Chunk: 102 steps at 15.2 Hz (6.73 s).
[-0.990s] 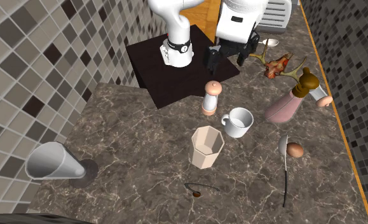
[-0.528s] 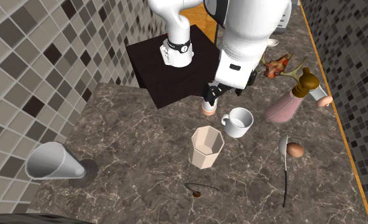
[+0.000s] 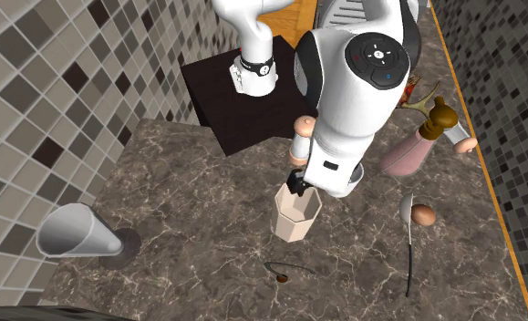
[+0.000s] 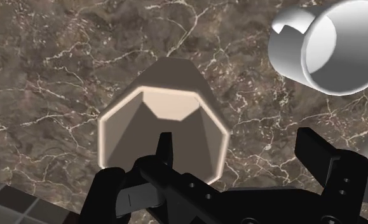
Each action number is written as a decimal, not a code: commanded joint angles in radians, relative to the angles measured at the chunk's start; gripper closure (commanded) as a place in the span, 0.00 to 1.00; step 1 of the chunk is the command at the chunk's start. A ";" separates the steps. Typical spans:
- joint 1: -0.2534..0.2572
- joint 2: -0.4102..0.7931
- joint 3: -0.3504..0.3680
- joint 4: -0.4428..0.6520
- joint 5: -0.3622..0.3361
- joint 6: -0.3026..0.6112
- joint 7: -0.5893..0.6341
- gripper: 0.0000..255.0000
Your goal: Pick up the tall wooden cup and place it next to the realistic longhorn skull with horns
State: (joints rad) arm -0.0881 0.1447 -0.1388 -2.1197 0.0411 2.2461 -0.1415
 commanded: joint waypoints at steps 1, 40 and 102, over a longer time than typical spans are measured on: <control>-0.004 0.034 -0.001 0.017 0.005 0.019 -0.008 0.00; -0.001 -0.027 -0.003 0.060 -0.009 -0.085 0.003 1.00; 0.299 -0.261 0.369 0.241 0.003 -0.486 0.683 1.00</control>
State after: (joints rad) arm 0.1994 -0.1194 0.2143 -1.8868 0.0429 1.7635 0.5121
